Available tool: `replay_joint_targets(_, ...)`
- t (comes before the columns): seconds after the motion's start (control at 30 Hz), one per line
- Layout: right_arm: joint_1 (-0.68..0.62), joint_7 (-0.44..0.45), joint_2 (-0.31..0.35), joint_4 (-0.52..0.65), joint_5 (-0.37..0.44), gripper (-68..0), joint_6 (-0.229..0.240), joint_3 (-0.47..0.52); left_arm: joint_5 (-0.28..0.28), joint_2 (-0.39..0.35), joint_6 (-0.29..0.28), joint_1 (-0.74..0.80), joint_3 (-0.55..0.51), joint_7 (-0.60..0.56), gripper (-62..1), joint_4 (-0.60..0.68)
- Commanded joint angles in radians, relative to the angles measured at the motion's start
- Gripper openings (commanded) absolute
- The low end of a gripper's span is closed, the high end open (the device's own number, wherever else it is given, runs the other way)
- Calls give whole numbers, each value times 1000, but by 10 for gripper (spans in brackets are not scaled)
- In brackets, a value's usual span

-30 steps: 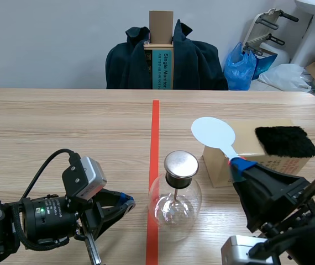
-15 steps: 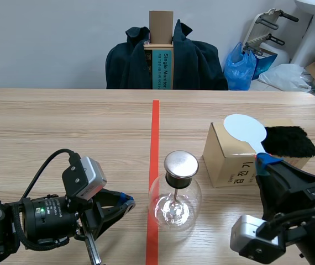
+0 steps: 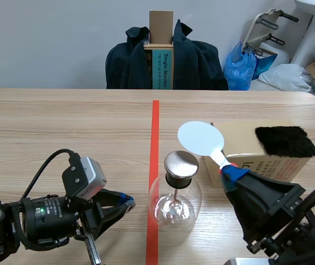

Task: Do the electroscope experiment.
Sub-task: 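Move the plate toward and away from the electroscope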

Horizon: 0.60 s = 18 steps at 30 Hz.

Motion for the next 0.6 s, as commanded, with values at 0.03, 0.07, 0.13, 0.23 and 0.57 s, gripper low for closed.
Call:
replay_joint_targets(0.03, 10, 39, 16, 27, 11, -667, -11, 8, -6, -3, -2, 0, -5, -17, -592, 23)
replay_joint_targets(0.07, 10, 53, 16, 27, 11, -667, -11, 8, -6, -3, -2, 0, -5, -17, -592, 23)
replay_joint_targets(0.13, 10, 78, 16, 27, 11, -667, -11, 8, -6, -3, -2, 0, -5, -17, -592, 23)
replay_joint_targets(0.23, 10, 104, 16, 27, 11, -667, -11, 8, -6, -3, -2, 0, -5, -17, -592, 23)
replay_joint_targets(0.57, 10, 145, 16, 27, 11, -667, -11, 8, -6, -3, -2, 0, -5, -17, -592, 23)
